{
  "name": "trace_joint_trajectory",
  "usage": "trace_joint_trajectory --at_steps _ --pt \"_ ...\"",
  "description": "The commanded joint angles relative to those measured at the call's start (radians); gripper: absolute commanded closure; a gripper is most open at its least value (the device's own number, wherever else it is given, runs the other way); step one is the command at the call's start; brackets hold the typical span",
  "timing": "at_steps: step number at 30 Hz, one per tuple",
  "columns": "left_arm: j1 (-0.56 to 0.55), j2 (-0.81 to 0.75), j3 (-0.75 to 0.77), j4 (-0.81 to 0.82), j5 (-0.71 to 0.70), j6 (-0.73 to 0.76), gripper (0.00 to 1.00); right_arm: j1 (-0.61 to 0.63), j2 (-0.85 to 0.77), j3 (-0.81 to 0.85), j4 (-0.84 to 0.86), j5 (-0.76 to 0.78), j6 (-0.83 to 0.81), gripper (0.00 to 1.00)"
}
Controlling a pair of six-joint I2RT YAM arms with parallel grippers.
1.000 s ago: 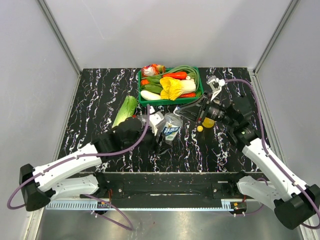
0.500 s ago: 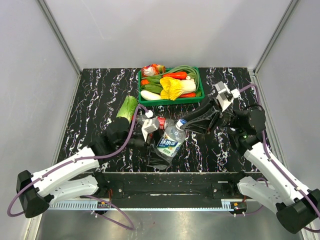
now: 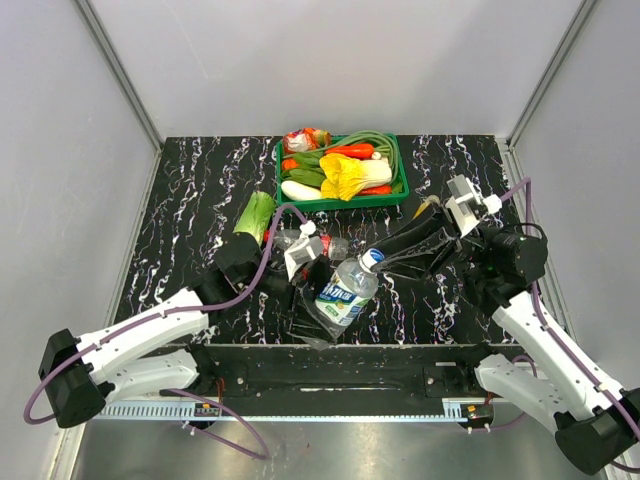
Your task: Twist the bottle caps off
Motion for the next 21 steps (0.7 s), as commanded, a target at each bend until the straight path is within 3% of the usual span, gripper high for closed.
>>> trace_joint_trajectory --at_steps 1,9,12,13,15,16,18,21 --pt "0.006 -0.021 0.006 0.2 0.097 -0.014 0.95 -0.002 -0.029 -0.01 0.041 -0.006 -0.001 1.0" --pt "0.005 -0.041 -0.013 0.176 0.099 0.0 0.95 -0.003 -0.047 -0.016 -0.005 0.034 -0.035 0.96" --pt "0.006 -0.047 -0.014 0.153 0.09 0.016 0.95 -0.002 -0.044 -0.02 -0.025 0.059 -0.029 0.85" --pt "0.005 -0.047 -0.012 0.144 0.085 0.021 0.96 -0.003 -0.044 -0.02 -0.034 0.067 -0.033 0.75" --pt "0.006 -0.048 -0.009 0.124 0.076 0.038 0.96 -0.003 -0.046 -0.02 -0.074 0.089 -0.045 0.4" --pt "0.006 -0.048 -0.007 0.113 0.067 0.047 0.96 -0.002 -0.047 -0.02 -0.092 0.102 -0.056 0.3" --pt "0.005 -0.053 -0.001 0.066 0.047 0.079 0.96 -0.002 -0.049 -0.019 -0.127 0.128 -0.072 0.13" --pt "0.006 -0.06 0.022 -0.055 -0.01 0.159 0.96 -0.002 -0.055 -0.01 -0.189 0.159 -0.096 0.0"
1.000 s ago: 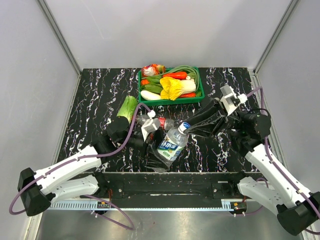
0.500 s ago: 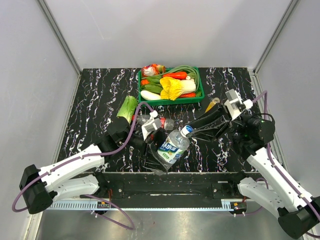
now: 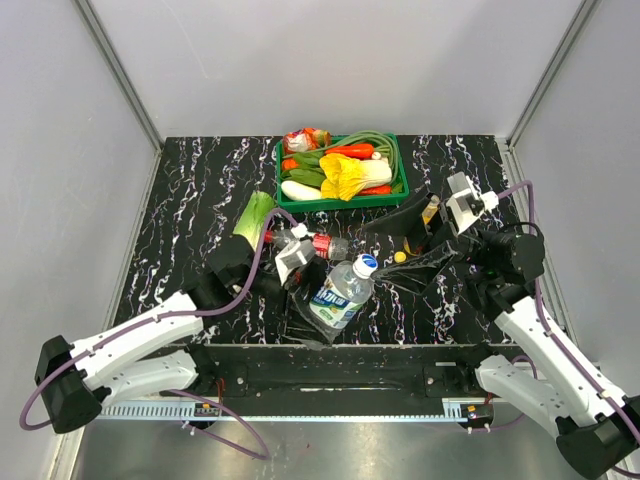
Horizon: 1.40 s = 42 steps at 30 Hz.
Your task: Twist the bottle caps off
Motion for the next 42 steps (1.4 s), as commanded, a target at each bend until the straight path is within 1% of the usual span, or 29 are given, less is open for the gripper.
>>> trace_joint_trajectory --at_steps 1,6,10,15,20,25,28,32,35,39,42 --pt "-0.001 -0.032 0.045 -0.116 -0.058 0.146 0.96 -0.001 -0.022 0.014 -0.09 0.081 -0.05 0.0" --pt "0.001 -0.038 0.071 -0.275 -0.156 0.235 0.95 -0.001 -0.037 0.022 -0.121 0.102 -0.065 0.0" --pt "-0.001 -0.051 0.083 -0.35 -0.25 0.278 0.95 -0.001 -0.045 0.025 -0.147 0.115 -0.078 0.0" --pt "0.001 -0.06 0.114 -0.473 -0.415 0.33 0.94 -0.002 -0.043 0.031 -0.213 0.165 -0.104 0.0" --pt "0.001 -0.055 0.138 -0.567 -0.645 0.355 0.94 -0.001 -0.01 0.086 -0.391 0.297 -0.15 0.0" --pt "-0.005 -0.029 0.157 -0.65 -0.843 0.369 0.94 -0.001 0.039 0.126 -0.507 0.371 -0.154 0.0" --pt "-0.04 -0.014 0.177 -0.7 -0.983 0.381 0.94 -0.001 0.064 0.14 -0.543 0.388 -0.151 0.0" --pt "-0.126 0.017 0.212 -0.762 -1.245 0.392 0.94 -0.001 0.098 0.148 -0.578 0.423 -0.145 0.0" --pt "-0.183 0.044 0.235 -0.794 -1.399 0.39 0.95 -0.001 0.133 0.16 -0.602 0.428 -0.13 0.0" --pt "-0.229 0.081 0.265 -0.826 -1.531 0.383 0.96 -0.001 0.174 0.178 -0.642 0.469 -0.107 0.0" --pt "-0.251 0.1 0.282 -0.841 -1.574 0.378 0.96 -0.001 0.193 0.184 -0.668 0.509 -0.081 0.01"
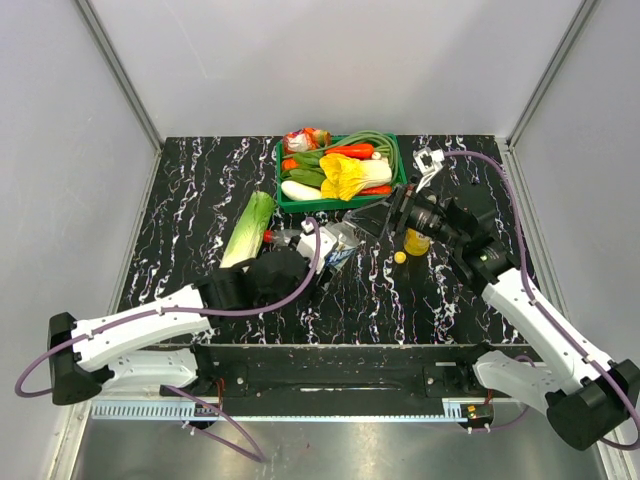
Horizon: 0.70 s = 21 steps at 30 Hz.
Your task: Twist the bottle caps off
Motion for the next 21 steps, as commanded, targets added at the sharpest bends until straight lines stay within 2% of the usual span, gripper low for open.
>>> trace_joint_trajectory --at_steps 1,4,6,11,15,21 --pt "-0.03 0.018 0.067 -0.014 -0.186 0.003 0.96 -0.001 0.021 0.054 -0.035 0.072 0.044 0.0" --pt "-0.04 0.025 0.072 -0.019 -0.206 0.001 0.96 -0.001 0.05 0.065 -0.035 0.049 0.064 0.01" --pt "-0.043 0.031 0.07 -0.019 -0.208 0.001 0.96 -0.001 0.069 0.069 -0.029 0.025 0.076 0.07" --pt "-0.05 0.034 0.072 -0.019 -0.211 0.003 0.96 -0.001 0.103 0.051 0.052 -0.04 0.128 0.29" --pt "-0.052 0.041 0.07 -0.02 -0.206 0.004 0.97 -0.001 0.122 0.037 0.094 -0.066 0.162 0.41" --pt "-0.053 0.051 0.07 -0.028 -0.205 0.0 0.97 -0.001 0.132 0.04 0.115 -0.104 0.168 0.72"
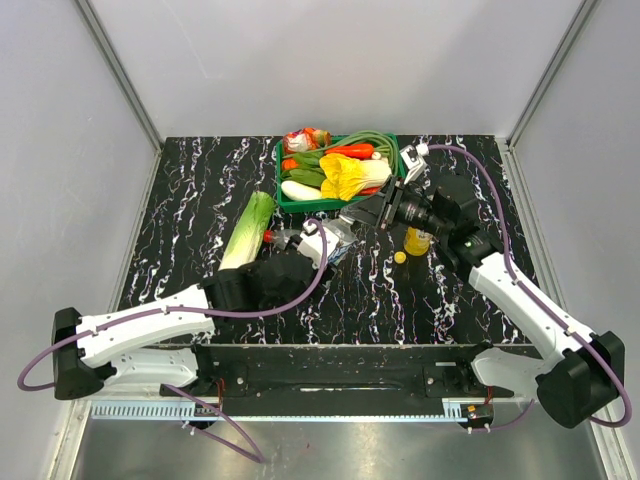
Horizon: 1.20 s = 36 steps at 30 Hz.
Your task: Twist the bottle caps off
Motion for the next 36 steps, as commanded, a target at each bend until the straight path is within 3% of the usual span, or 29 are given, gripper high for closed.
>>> trace_joint_trajectory --at_steps 1,4,7,12,20,26,36 --pt "-0.005 0.015 0.044 0.001 -0.028 0.001 0.97 0.002 -0.001 0.019 0.08 -0.065 0.015 0.76" --pt "-0.005 0.016 0.038 0.001 -0.022 -0.005 0.97 0.002 -0.006 0.019 0.069 -0.071 -0.006 0.91" --pt "-0.004 0.016 0.03 0.013 0.008 -0.007 0.98 0.002 -0.021 0.011 0.065 -0.071 -0.043 1.0" --pt "0.044 -0.004 -0.005 0.071 0.183 -0.007 0.99 0.002 -0.055 -0.008 0.069 -0.085 -0.097 1.0" --pt "0.214 -0.12 -0.152 0.283 0.747 -0.028 0.99 0.001 -0.118 -0.028 0.124 -0.175 -0.163 1.0" --pt "0.24 -0.18 -0.227 0.461 1.108 -0.053 0.99 0.002 -0.153 -0.051 0.203 -0.267 -0.175 1.0" --pt "0.249 -0.212 -0.252 0.642 1.43 -0.112 0.99 0.002 -0.238 -0.088 0.449 -0.418 -0.114 1.0"
